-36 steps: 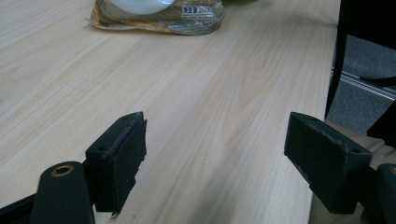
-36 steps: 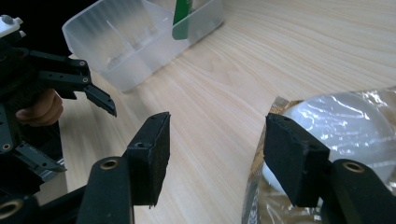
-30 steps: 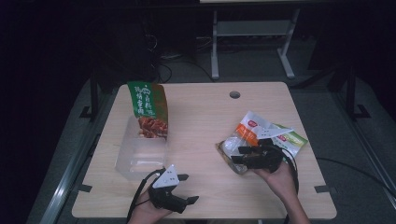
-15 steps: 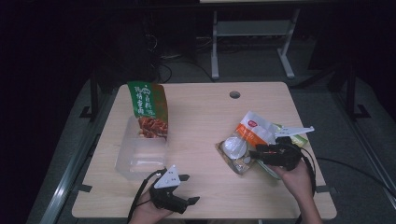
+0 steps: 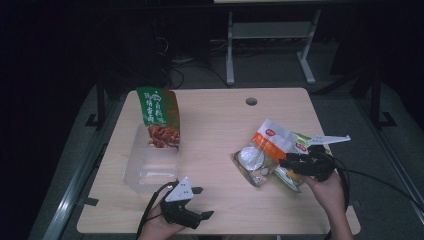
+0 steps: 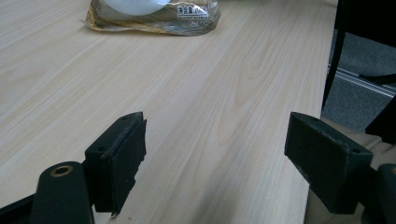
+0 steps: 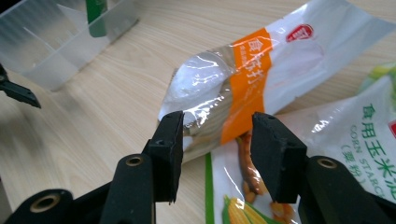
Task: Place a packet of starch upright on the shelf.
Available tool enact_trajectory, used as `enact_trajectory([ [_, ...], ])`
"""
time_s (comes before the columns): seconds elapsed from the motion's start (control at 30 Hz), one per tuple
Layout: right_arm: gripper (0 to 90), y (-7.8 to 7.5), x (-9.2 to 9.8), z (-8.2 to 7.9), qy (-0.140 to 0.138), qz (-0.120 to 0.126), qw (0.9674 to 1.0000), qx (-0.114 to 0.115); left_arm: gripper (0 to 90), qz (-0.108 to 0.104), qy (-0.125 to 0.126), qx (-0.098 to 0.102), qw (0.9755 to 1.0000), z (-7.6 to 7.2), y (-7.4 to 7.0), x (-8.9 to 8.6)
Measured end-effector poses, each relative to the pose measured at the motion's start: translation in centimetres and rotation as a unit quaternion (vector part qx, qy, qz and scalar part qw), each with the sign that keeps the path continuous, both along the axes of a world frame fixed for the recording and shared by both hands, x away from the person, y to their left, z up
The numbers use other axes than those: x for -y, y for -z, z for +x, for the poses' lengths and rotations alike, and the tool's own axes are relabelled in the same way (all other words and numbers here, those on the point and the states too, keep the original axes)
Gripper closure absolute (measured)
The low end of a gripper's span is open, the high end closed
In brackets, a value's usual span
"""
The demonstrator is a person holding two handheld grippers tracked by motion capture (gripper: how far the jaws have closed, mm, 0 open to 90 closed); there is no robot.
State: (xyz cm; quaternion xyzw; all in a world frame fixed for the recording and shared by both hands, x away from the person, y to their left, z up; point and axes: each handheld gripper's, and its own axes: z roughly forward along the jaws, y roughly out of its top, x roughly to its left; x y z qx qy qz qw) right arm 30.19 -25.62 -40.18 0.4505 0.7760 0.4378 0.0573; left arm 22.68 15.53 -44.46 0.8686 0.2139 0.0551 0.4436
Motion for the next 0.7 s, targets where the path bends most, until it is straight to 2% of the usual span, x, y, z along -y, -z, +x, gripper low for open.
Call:
enact_trajectory([
  [0.2, 53.3, 0.5, 0.1, 0.3, 0.010, -0.004, 0.9999, -0.011, 20.2, 0.002, 0.002, 0.000, 1.0000, 0.0, 0.0, 0.1],
  [0.7, 52.9, 1.3, 0.9, 0.7, 0.033, 0.002, 0.9994, -0.013, 20.2, 0.002, 0.002, -0.001, 1.0000, 0.0, 0.1, 0.2],
])
